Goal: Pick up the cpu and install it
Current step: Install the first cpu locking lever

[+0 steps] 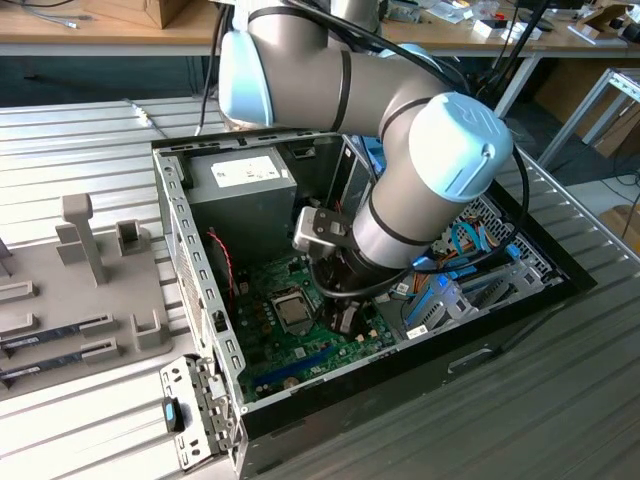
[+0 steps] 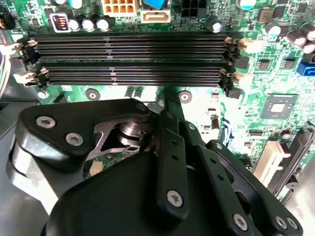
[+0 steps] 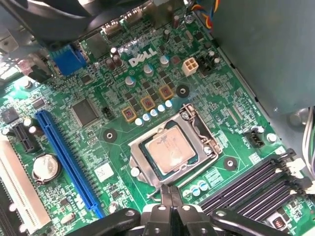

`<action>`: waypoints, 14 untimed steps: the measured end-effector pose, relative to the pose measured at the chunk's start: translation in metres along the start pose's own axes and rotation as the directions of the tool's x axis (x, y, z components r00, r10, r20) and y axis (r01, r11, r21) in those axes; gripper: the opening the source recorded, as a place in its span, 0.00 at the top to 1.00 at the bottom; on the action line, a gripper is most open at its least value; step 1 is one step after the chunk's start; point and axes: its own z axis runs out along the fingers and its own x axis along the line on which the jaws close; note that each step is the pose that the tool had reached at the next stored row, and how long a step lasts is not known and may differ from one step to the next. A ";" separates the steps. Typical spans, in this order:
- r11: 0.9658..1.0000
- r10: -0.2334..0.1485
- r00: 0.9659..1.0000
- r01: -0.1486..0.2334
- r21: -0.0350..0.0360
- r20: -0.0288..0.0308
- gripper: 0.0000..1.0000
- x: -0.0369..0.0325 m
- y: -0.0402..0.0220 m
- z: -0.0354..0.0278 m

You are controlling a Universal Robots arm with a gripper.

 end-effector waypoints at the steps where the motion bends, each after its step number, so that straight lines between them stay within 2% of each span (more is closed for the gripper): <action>1: 1.000 0.000 1.000 0.000 0.000 0.000 0.89 -0.0001 -0.0001 -0.0013; 9: 1.000 0.000 1.000 0.000 0.000 0.000 0.89 -0.0020 -0.0003 -0.0211; 13: 1.000 0.000 1.000 0.000 0.000 0.000 0.89 -0.0064 -0.0001 -0.0300; 14: 1.000 0.000 1.000 0.000 0.000 0.000 0.89 -0.0077 0.0007 -0.0347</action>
